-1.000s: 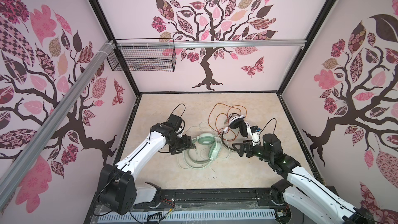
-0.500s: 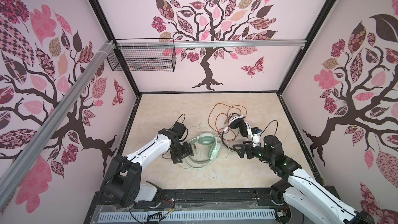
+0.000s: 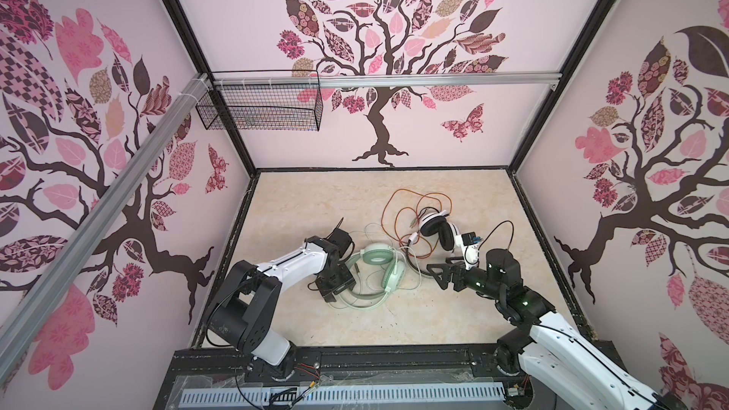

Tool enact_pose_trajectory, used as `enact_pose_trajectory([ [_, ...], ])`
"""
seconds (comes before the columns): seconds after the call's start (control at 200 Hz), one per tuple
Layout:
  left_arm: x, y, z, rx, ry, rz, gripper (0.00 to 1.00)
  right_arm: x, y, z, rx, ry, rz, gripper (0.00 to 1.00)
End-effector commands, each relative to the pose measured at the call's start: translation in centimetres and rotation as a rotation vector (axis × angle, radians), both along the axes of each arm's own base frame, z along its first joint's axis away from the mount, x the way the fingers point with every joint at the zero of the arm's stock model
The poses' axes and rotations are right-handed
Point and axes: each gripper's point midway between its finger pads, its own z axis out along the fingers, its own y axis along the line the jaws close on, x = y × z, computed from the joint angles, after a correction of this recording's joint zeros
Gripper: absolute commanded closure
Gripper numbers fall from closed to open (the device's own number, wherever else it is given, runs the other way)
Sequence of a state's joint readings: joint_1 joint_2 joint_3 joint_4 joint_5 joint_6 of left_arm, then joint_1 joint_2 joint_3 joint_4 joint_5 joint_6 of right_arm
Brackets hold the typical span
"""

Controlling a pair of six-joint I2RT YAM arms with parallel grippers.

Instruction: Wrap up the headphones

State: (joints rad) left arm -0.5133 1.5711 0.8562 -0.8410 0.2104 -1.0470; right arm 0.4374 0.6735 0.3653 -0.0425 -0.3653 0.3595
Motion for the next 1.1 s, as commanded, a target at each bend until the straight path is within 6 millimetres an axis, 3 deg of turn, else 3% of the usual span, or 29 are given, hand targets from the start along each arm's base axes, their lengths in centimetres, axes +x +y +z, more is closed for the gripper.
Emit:
enact_pose_trajectory([
  [0.0,0.0,0.5,-1.6,0.038,0.008,0.024,0.45,-0.3,0.2,0.5,0.014,-0.020,0.016,0.00],
  [0.335,-0.4,-0.2,-3.6,0.043,0.044,-0.010,0.61,-0.4,0.3,0.8,0.025,-0.034,0.021,0.00],
  [0.485,-1.0,-0.2,-4.6,0.043,0.090,-0.072,0.76,-0.5,0.3,1.0,0.029,-0.042,0.022,0.00],
  [0.695,-1.4,-0.3,-5.8,0.052,0.143,-0.125,0.85,-0.6,0.1,1.5,0.035,-0.063,0.015,0.00],
  [0.74,-1.3,-0.4,-5.8,0.049,0.143,-0.133,0.93,-0.6,0.1,1.5,0.035,-0.066,0.013,0.00],
  [0.795,-0.9,-0.6,-5.6,0.044,0.128,-0.147,1.00,-0.5,0.0,1.5,0.033,-0.068,0.008,0.00],
  [0.895,0.5,-1.1,-4.3,0.030,0.067,-0.188,1.00,-0.5,-0.2,1.6,0.028,-0.071,-0.001,0.00],
  [1.095,3.9,-1.8,0.9,0.010,-0.125,-0.272,1.00,-0.4,-1.1,2.6,0.026,-0.121,-0.046,0.00],
])
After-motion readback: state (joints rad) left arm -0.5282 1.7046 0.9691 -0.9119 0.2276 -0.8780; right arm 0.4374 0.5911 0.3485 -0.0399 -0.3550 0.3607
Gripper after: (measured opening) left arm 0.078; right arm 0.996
